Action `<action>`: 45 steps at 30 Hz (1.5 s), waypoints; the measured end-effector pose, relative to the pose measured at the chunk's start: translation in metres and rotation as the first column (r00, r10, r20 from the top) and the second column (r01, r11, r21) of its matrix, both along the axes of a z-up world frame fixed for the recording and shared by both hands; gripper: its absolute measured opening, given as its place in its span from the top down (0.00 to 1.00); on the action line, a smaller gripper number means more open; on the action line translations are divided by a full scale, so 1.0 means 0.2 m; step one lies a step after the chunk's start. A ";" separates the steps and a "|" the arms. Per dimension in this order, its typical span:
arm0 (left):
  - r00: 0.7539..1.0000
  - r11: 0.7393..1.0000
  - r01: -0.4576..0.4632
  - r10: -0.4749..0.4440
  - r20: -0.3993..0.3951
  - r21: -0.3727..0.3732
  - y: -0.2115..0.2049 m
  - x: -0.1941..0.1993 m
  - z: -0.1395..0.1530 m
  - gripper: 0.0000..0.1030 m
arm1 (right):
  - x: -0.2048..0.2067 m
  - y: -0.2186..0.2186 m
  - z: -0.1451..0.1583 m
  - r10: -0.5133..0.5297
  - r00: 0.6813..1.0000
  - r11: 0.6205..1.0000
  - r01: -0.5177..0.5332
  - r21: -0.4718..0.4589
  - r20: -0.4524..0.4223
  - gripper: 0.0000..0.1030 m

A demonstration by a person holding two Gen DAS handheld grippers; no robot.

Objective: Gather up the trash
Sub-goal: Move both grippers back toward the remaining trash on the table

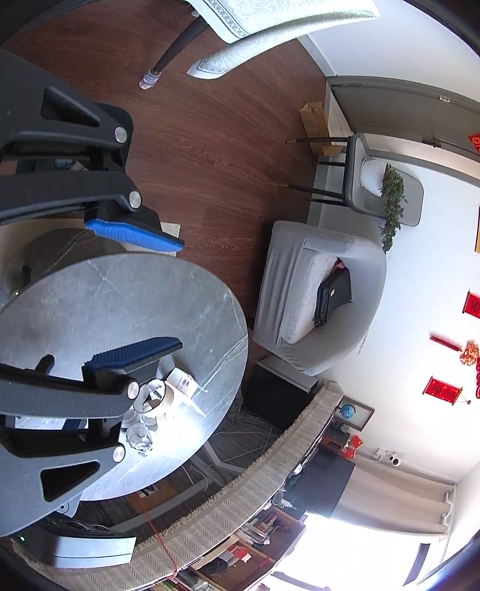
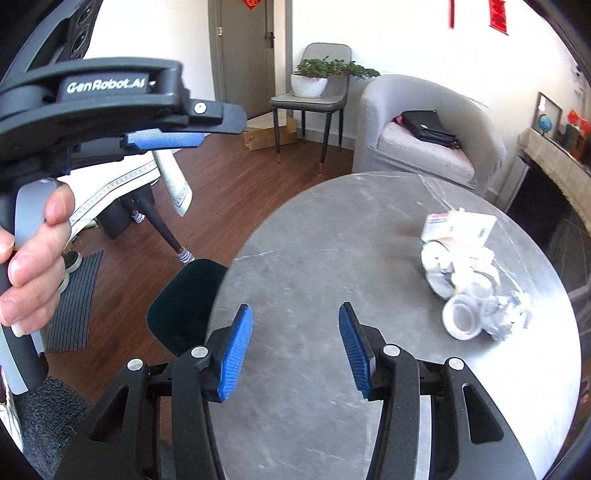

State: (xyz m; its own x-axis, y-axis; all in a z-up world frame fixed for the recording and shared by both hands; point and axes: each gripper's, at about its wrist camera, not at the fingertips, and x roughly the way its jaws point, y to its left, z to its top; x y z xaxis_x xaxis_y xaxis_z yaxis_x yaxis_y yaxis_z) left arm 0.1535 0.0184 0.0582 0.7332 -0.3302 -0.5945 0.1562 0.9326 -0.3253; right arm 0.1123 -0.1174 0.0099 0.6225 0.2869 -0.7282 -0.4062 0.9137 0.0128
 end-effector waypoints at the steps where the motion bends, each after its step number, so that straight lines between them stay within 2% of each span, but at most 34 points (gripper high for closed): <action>1: 1.000 1.000 0.011 -0.011 -0.002 -0.003 -0.03 0.01 0.00 0.51 | 0.00 -0.06 0.00 -0.025 1.000 1.000 0.025 0.002 0.003 0.52; 6: 0.998 0.998 0.062 -0.063 -0.030 -0.027 -0.20 0.06 -0.05 0.53 | 0.03 -0.31 0.00 -0.128 0.992 0.992 0.128 0.014 0.001 0.52; 13: 0.989 0.991 0.120 -0.124 -0.082 -0.056 -0.39 0.14 -0.14 0.55 | 0.06 -0.56 0.03 -0.185 0.983 0.983 0.185 0.000 0.005 0.52; 20: 0.978 0.985 0.152 -0.162 -0.134 -0.080 -0.55 0.19 -0.23 0.60 | 0.18 -0.71 0.04 -0.222 0.975 0.974 0.221 0.039 0.017 0.52; 27: 0.965 0.978 0.193 -0.204 -0.166 -0.079 -0.70 0.23 -0.30 0.61 | 0.16 -0.81 -0.04 -0.232 0.973 0.969 0.232 0.079 -0.020 0.52; 29: 0.961 0.975 0.198 -0.213 -0.174 -0.103 -0.72 0.25 -0.32 0.61 | 0.15 -0.83 -0.03 -0.230 0.973 0.969 0.231 0.091 -0.015 0.52; 32: 0.960 0.973 0.186 -0.210 -0.184 -0.137 -0.72 0.28 -0.34 0.65 | 0.15 -0.84 -0.03 -0.227 0.974 0.969 0.228 0.096 -0.013 0.52; 37: 0.953 0.962 0.193 -0.230 -0.195 -0.193 -0.75 0.29 -0.37 0.77 | 0.17 -0.85 -0.05 -0.222 0.975 0.968 0.223 0.115 -0.024 0.52; 40: 0.949 0.956 0.205 -0.247 -0.194 -0.210 -0.78 0.30 -0.37 0.82 | 0.17 -0.85 -0.05 -0.218 0.976 0.968 0.219 0.121 -0.028 0.52; 42: 0.947 0.953 0.214 -0.256 -0.193 -0.215 -0.79 0.30 -0.37 0.89 | 0.17 -0.85 -0.06 -0.215 0.976 0.968 0.217 0.122 -0.031 0.52; 45: 0.946 0.955 0.215 -0.256 -0.197 -0.205 -0.81 0.29 -0.37 0.93 | 0.18 -0.85 -0.07 -0.213 0.977 0.968 0.215 0.129 -0.029 0.52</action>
